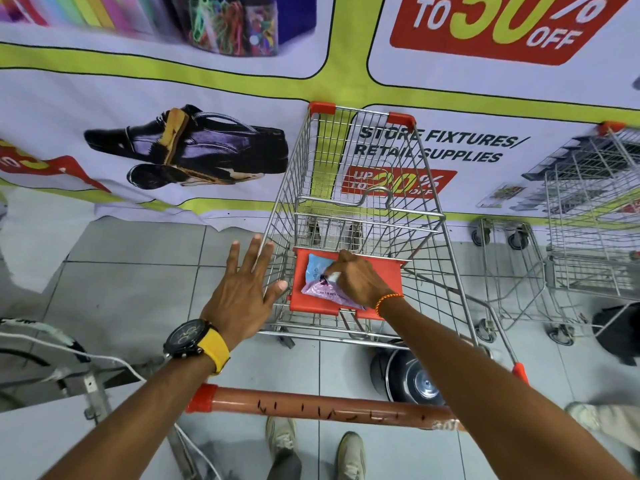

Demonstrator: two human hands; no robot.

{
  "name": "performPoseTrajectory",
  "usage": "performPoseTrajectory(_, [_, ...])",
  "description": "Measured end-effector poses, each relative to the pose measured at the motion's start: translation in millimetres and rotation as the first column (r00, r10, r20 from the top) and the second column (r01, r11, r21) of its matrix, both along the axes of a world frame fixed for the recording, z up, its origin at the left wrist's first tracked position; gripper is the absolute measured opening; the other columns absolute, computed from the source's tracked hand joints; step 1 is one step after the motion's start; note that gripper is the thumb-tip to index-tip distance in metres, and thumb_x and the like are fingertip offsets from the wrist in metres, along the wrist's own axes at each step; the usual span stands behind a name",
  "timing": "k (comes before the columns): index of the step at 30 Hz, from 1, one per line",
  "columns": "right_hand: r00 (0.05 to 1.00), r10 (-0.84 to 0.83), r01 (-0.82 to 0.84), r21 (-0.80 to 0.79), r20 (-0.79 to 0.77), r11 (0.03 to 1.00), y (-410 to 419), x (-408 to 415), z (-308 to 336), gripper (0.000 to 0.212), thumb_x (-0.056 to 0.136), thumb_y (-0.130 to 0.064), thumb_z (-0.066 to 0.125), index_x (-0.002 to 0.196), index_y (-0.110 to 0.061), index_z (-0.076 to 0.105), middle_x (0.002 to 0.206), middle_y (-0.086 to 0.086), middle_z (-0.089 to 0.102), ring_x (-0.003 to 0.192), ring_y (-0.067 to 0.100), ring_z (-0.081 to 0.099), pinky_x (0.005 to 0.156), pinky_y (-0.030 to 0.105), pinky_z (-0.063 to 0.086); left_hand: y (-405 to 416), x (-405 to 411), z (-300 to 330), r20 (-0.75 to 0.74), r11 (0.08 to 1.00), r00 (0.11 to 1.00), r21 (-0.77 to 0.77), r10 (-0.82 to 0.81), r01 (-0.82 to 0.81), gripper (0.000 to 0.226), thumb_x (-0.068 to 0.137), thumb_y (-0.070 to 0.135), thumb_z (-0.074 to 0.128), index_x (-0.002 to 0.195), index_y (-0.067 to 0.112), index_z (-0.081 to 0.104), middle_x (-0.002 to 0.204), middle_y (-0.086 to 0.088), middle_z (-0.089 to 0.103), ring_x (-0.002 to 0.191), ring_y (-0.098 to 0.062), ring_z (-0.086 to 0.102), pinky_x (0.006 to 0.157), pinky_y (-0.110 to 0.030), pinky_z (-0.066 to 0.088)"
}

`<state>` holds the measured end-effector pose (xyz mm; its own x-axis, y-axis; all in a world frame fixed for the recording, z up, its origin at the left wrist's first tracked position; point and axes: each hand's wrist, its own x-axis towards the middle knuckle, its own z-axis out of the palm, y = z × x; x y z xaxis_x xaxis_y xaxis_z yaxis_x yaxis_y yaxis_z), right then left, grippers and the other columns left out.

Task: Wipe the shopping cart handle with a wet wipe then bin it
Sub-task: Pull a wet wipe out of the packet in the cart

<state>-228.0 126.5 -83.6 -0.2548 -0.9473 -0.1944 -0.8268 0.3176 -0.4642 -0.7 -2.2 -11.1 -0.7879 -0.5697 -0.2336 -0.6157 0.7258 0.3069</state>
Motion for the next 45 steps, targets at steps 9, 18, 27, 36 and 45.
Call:
performPoseTrajectory(9, [0.991,-0.107,0.108,-0.011,0.078,0.994,1,-3,9,0.011,0.084,-0.005,0.067,0.092,-0.009,0.074,0.085,0.010,0.076,0.066,0.020,0.064,0.061,0.027,0.052,1,0,1,0.006,1.000,1.000,-0.023,-0.009,0.009,0.079,0.088,0.066,0.012,0.152,0.022,-0.003,0.162,-0.005,-0.006,0.146,-0.031,-0.016,0.117,-0.043,0.000])
performPoseTrajectory(18, [0.973,-0.180,0.190,-0.063,0.143,0.980,8,-5,19,0.018,0.078,-0.006,0.074,0.081,-0.014,0.058,0.086,0.001,0.062,0.076,0.020,0.057,0.062,0.024,0.043,5,-1,11,-0.079,0.997,0.996,-0.059,-0.052,0.047,0.096,0.078,0.076,-0.010,0.152,0.016,0.005,0.160,-0.008,0.000,0.137,-0.016,-0.018,0.116,-0.041,-0.004])
performPoseTrajectory(27, [0.995,-0.097,0.099,-0.084,0.038,0.991,6,-7,20,0.021,0.085,0.003,0.070,0.099,-0.010,0.076,0.101,0.010,0.073,0.090,0.026,0.069,0.076,0.020,0.041,3,-1,4,-0.002,0.999,1.000,-0.041,-0.015,0.014,0.081,0.087,0.066,0.013,0.153,0.020,0.001,0.163,-0.008,-0.001,0.147,-0.033,-0.010,0.117,-0.042,-0.001])
performPoseTrajectory(36, [0.974,-0.227,0.227,-0.094,0.013,0.969,5,-6,29,0.023,0.094,-0.023,0.066,0.074,-0.017,0.055,0.075,0.011,0.065,0.064,0.027,0.057,0.060,0.033,0.041,6,-4,10,-0.013,0.998,1.000,-0.061,-0.020,0.019,0.077,0.092,0.057,0.028,0.152,0.018,0.001,0.163,-0.009,-0.001,0.148,-0.031,-0.009,0.114,-0.038,-0.006])
performPoseTrajectory(45, [0.802,-0.373,0.479,-0.130,0.468,0.868,6,-3,51,0.023,0.096,-0.020,0.064,0.076,-0.007,0.064,0.068,0.001,0.060,0.059,0.007,0.052,0.057,0.028,0.042,3,-1,1,0.019,0.988,0.997,-0.135,-0.075,0.077,0.080,0.090,0.066,0.011,0.152,0.016,0.009,0.161,-0.012,0.011,0.146,-0.027,-0.003,0.118,-0.051,0.007])
